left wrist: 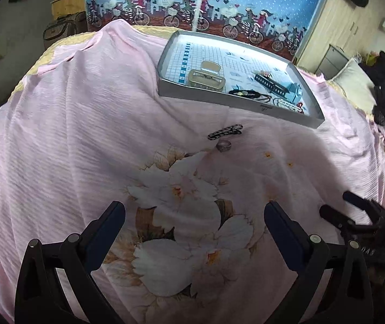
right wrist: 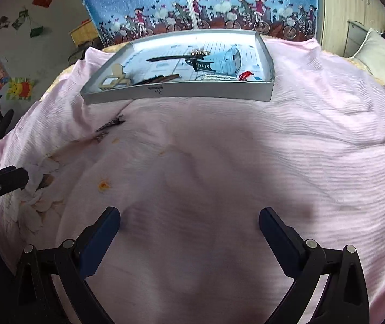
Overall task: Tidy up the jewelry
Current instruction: 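Withdraw both open tools toward the black barrette and silver ring, then grasp the black-and-white barrette with right tool while left tool grasps the silver ring, then lift and carry the barrette to the tray with right tool while left tool carries the ring, then open right tool to drop the barrette while left tool releases the ring in the tray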
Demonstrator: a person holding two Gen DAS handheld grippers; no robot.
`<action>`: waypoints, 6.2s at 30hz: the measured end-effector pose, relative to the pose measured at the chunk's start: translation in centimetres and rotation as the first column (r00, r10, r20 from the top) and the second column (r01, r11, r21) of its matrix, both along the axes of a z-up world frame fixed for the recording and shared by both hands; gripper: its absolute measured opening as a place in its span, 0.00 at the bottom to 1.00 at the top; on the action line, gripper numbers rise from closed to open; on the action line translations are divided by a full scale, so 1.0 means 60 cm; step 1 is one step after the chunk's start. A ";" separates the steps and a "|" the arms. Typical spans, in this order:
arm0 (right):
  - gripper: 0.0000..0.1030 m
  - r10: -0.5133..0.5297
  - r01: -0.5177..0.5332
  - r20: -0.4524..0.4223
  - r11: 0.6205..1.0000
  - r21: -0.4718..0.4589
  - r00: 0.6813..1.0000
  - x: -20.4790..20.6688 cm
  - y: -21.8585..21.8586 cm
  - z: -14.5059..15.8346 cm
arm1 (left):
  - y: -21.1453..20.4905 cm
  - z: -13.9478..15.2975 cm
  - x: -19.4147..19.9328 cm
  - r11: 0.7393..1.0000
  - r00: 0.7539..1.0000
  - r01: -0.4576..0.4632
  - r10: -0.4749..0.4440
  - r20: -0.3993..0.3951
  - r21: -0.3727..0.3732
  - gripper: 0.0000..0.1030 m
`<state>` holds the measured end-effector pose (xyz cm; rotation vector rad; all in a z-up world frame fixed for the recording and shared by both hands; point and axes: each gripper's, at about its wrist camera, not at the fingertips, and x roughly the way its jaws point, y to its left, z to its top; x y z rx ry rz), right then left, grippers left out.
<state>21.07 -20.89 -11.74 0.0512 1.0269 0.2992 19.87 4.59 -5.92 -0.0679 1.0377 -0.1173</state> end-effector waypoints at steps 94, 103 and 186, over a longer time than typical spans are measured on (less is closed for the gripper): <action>0.23 0.424 -0.432 0.088 0.871 0.232 0.902 0.227 0.123 -0.054 | -0.019 -0.128 0.215 0.990 0.995 0.078 -0.085 -0.056 -0.114 0.17; 0.28 0.455 -0.467 0.108 0.872 0.147 0.884 0.236 0.153 -0.058 | 0.000 -0.123 0.210 0.989 0.997 -0.038 0.028 -0.068 -0.146 0.17; 0.13 -0.002 -0.088 0.335 0.963 0.255 0.942 0.193 0.039 0.046 | -0.079 -0.030 0.212 0.973 0.929 0.174 -0.110 0.354 -0.155 0.16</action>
